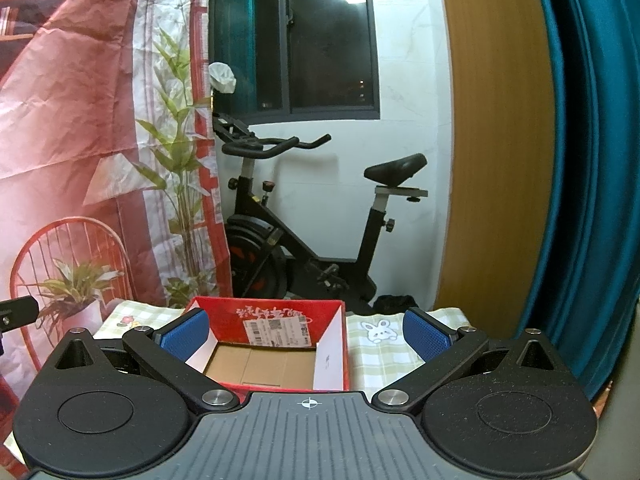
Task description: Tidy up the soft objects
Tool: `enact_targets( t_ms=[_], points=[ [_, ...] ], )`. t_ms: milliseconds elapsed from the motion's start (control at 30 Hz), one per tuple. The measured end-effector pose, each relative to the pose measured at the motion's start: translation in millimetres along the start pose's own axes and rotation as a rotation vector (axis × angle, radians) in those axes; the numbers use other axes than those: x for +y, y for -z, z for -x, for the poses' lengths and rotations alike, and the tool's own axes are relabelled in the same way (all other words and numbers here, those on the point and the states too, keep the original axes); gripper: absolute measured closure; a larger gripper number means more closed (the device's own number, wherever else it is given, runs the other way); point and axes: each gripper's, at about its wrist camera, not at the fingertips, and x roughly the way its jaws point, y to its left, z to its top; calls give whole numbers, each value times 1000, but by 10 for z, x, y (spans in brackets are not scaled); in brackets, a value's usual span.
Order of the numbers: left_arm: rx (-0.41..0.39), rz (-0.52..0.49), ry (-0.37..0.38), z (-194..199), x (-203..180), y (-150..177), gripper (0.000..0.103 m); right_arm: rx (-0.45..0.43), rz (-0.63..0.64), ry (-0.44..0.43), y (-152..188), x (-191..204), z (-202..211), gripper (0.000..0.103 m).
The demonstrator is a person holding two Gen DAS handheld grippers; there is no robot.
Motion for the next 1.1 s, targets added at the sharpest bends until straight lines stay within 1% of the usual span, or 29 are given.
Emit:
enact_targets(
  t_ms=[67,167,233,333,467,533,600,667,800,900,967,1000,1033,1100],
  points=[
    [-9,6,19,-40,13,28,0,-9,-7,-14,36,-16,-29,0],
    [-6,11,50,-164,34,102,0,-31,-24,-66,133,-69,-103,0],
    [8,5,47,-288,32,160,0,-21,-38,-108,227,-108,-205,0],
    [54,-11,33,-509,8,242,0,-1,-36,-105,364,-153,-380,0],
    [162,-30,50,-845,-57,383,0,59,-9,-93,596,-175,-684,0],
    [210,-47,73,-1011,-117,457,0,107,5,-95,711,-192,-842,0],
    [245,-45,102,-1163,-132,553,0,166,10,-79,820,-207,-990,0],
    [284,-34,123,-1294,-150,638,0,206,9,-65,906,-219,-1116,0],
    [339,-24,159,-1499,-186,794,0,237,16,-61,1090,-248,-1313,0],
    [380,-39,186,-1609,-230,907,0,288,5,-69,1210,-293,-1464,3],
    [402,-54,213,-1674,-290,975,4,330,-10,-88,1291,-324,-1559,10],
    [412,-61,229,-1718,-315,1000,11,355,-18,-102,1351,-326,-1612,12],
    [424,-68,249,-1757,-336,1027,18,377,-26,-114,1391,-336,-1665,17],
    [449,-77,287,-1844,-374,1084,25,417,-44,-140,1489,-363,-1733,24]
  ],
)
